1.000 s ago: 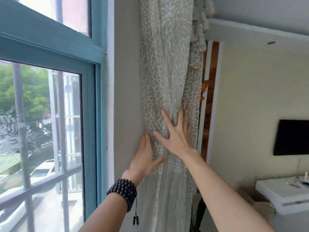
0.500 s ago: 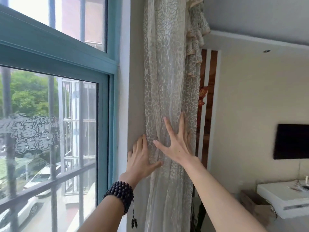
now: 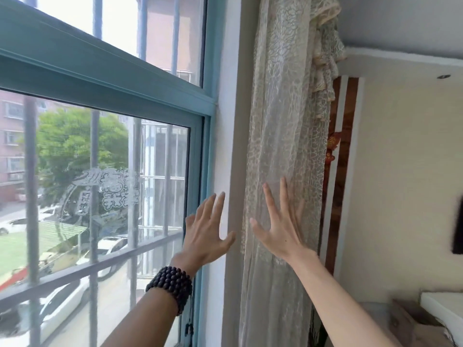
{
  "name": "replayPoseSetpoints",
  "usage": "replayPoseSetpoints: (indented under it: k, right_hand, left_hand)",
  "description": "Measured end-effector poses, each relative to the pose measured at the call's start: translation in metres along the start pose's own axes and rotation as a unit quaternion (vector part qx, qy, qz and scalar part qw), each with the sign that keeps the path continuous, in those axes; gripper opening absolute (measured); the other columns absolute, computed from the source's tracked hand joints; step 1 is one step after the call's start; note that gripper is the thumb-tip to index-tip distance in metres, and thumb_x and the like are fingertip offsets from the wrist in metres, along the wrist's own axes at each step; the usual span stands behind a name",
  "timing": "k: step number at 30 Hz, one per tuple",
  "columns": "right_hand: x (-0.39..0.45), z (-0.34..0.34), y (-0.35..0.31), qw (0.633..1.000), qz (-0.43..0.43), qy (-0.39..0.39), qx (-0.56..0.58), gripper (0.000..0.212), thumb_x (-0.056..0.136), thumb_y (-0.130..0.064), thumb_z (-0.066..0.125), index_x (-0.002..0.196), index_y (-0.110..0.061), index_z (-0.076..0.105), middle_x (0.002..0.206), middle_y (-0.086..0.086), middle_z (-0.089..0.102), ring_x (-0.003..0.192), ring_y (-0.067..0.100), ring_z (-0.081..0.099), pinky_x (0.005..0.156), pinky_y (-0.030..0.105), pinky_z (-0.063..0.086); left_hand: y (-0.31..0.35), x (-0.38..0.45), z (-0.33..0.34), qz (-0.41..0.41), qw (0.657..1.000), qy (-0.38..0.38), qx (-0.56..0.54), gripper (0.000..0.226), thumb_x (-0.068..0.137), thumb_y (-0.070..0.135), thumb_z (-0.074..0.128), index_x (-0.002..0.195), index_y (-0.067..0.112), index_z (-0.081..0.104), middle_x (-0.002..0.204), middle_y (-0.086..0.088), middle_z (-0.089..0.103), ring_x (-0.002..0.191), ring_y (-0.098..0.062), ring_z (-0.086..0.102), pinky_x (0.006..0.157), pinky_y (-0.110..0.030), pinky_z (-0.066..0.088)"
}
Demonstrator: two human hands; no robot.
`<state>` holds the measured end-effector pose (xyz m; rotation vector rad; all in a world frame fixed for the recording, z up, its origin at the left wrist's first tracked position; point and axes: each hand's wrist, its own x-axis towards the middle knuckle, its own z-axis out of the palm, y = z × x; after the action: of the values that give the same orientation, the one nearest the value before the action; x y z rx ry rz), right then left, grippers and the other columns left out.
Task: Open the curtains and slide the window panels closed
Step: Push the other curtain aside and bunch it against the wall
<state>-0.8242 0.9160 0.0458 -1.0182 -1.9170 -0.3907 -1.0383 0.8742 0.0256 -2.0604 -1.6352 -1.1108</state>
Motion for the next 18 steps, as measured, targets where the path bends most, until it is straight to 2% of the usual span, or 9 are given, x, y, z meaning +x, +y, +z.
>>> replayPoseSetpoints:
  k: [3,7,13,18]
  right_hand:
    - [-0.004,0.004,-0.019,1.000,-0.023,0.008,0.000,0.090,0.093,-0.063,0.042,0.164,-0.031,-0.004,0.170,0.001,-0.022,0.156,0.028,-0.022,0.118,0.067,-0.012]
    - [-0.006,0.012,-0.045,0.998,-0.049,-0.010,0.028,0.089,0.095,-0.058,0.041,0.163,-0.028,-0.007,0.171,0.000,-0.019,0.156,0.024,-0.021,0.121,0.064,-0.010]
    - [-0.006,0.029,-0.086,0.993,-0.070,-0.048,0.076,0.086,0.097,-0.060,0.032,0.163,-0.026,-0.011,0.169,-0.005,-0.026,0.155,0.018,-0.024,0.125,0.056,-0.007]
    - [0.001,0.047,-0.128,0.982,-0.118,-0.060,0.132,0.084,0.096,-0.062,0.032,0.162,-0.026,-0.006,0.170,-0.001,-0.021,0.156,0.018,-0.021,0.125,0.057,-0.007]
  left_hand:
    - [-0.009,-0.014,-0.018,-0.010,1.000,0.007,-0.023,0.094,0.087,0.058,0.051,0.155,0.047,-0.013,0.168,0.004,0.003,0.153,-0.021,0.009,0.113,-0.062,0.023]
    - [-0.023,-0.030,-0.039,-0.021,0.999,0.021,-0.018,0.088,0.088,0.059,0.048,0.154,0.051,-0.010,0.168,0.005,0.005,0.152,-0.023,0.015,0.110,-0.065,0.032]
    - [-0.042,-0.050,-0.072,-0.038,0.998,0.056,-0.001,0.083,0.087,0.063,0.041,0.154,0.052,-0.006,0.168,0.006,0.007,0.152,-0.022,0.015,0.114,-0.059,0.030]
    - [-0.066,-0.067,-0.104,-0.070,0.994,0.073,0.031,0.081,0.087,0.064,0.038,0.153,0.053,-0.008,0.168,0.005,0.008,0.153,-0.023,0.014,0.116,-0.056,0.026]
